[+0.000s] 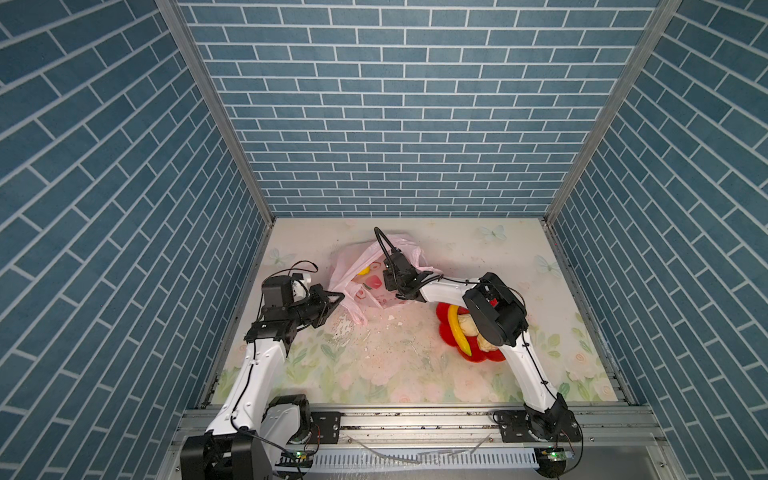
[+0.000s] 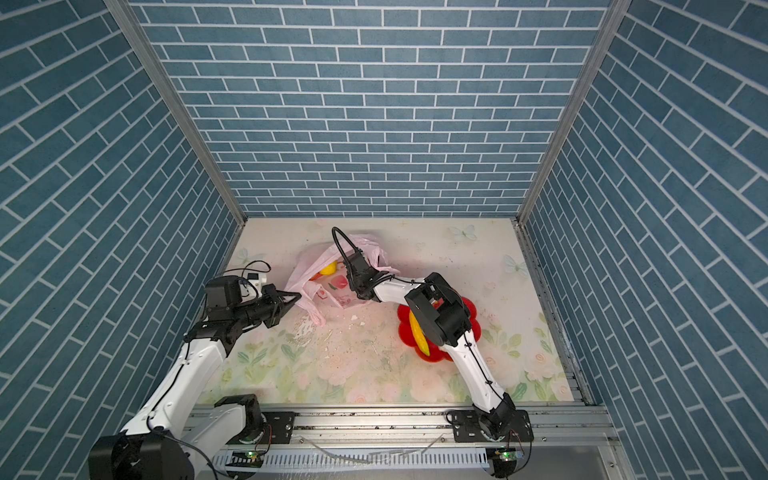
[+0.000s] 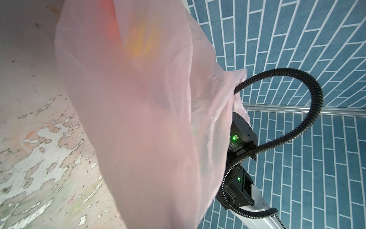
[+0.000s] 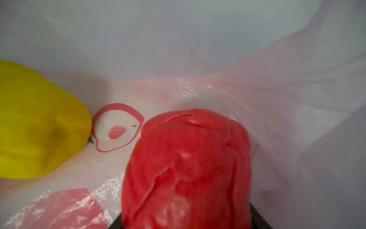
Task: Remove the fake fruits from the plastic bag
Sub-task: 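Lift the red apple out of the bag mouth with the right gripper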
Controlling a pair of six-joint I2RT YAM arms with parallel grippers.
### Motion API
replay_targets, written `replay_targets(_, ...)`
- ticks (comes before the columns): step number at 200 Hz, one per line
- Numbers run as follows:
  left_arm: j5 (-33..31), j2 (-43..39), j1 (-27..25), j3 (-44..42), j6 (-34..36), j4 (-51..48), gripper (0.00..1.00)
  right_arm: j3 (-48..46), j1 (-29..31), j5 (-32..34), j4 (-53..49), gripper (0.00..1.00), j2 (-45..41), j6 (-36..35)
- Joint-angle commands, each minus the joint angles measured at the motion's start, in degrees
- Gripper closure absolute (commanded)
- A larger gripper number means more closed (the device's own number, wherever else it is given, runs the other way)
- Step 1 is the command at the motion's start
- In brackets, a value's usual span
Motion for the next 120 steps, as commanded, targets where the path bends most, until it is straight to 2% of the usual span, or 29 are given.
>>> replay_targets(1,-0.51,0.7,-0.5,-1.01,1.04,2.26,0.97,1.9,-1.23,-2.4,2.7,0.46,1.94,0.51)
replay_targets(42,-1.19,1.28,-0.72,-2.27,0.32,4.02,0.97,0.17,-1.72,-5.2,4.75,0.7,0.83,-2.26)
replay_targets(81,-2.89,-1.59,-1.03,-3.88,-0.32,4.36,0.97,-4.33,-1.39,-8.78,4.63,0.8,-3.95,-4.4)
replay_targets(120,-4.62,-4.92,-0.99,-5.48,-0.23,3.56,0.98,-9.03,0.87,-11.59,1.64,0.84,-10.95,-8.19)
